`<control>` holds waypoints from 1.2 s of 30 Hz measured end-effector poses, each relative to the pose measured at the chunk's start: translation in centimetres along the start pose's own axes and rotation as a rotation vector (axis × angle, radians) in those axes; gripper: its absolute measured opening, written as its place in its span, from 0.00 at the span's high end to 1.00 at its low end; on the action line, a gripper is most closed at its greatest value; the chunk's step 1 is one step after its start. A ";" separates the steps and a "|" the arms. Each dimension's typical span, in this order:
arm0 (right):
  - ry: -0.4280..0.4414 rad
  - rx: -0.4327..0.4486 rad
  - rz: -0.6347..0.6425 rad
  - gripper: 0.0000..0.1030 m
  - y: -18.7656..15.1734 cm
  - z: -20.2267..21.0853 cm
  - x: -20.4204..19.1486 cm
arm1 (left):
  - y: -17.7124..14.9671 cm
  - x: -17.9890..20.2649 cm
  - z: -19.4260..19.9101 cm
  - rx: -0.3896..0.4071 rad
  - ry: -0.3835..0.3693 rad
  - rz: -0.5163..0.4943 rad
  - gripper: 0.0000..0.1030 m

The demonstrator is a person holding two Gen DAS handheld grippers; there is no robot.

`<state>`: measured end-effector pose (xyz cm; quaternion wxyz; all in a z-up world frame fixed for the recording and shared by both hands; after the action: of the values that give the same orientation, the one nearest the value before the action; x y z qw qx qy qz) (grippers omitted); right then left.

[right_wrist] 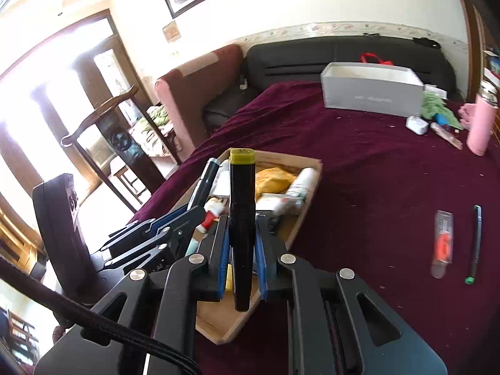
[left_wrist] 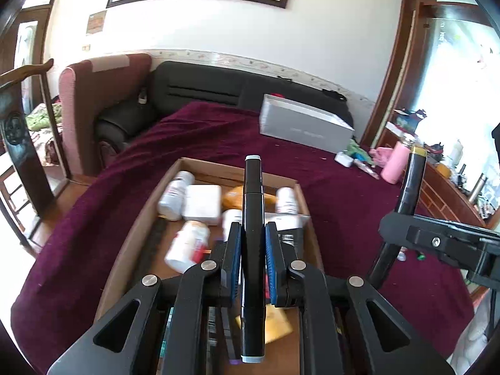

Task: Organize objects
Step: 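Carry both held markers over to the cardboard box, then lower both markers into the box and open both tools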

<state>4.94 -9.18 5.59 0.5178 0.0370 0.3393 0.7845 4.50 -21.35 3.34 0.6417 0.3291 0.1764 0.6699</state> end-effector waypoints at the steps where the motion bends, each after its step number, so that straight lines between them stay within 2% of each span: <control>1: 0.004 -0.009 0.005 0.87 0.1 -0.5 -0.5 | 0.1 -0.6 -0.1 0.002 0.008 0.003 0.89; 11: 0.032 -0.116 0.011 0.87 0.8 -6.8 -3.4 | 0.6 -4.8 -2.7 -0.039 0.049 0.033 0.89; 19: 0.049 -0.201 -0.077 0.87 1.3 -11.5 -2.2 | 0.1 -6.7 -4.6 -0.087 0.026 0.086 0.89; 29: 0.074 -0.257 -0.125 0.87 1.3 -14.7 -2.2 | -0.2 -7.6 -5.3 -0.107 -0.018 0.125 0.88; 31: 0.080 -0.262 -0.134 0.86 1.3 -15.0 -2.0 | -0.2 -7.6 -5.3 -0.105 -0.022 0.135 0.85; 33: 0.090 -0.263 -0.145 0.83 1.2 -15.1 -1.9 | -0.3 -7.8 -5.3 -0.104 -0.017 0.147 0.67; 34: 0.096 -0.261 -0.158 0.77 1.2 -15.0 -1.8 | -0.3 -7.8 -5.2 -0.101 -0.016 0.154 0.63; 36: 0.103 -0.254 -0.173 0.75 1.2 -14.8 -1.6 | -0.2 -7.9 -4.8 -0.085 0.000 0.161 0.55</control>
<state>-1.29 -18.14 -4.59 0.5658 -0.0984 0.2656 0.7744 1.16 -28.16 -1.93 0.5992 0.3147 0.1209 0.7262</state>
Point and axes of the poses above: each gripper's, at about its wrist camera, not at the fingertips, and z roughly against the way its jaws point, x to its right, y to its top, the point moved 10 cm from there along -z, roughly the way its jaws point, and after that the axes turned 12 degrees about -x, right-handed, at the moved point
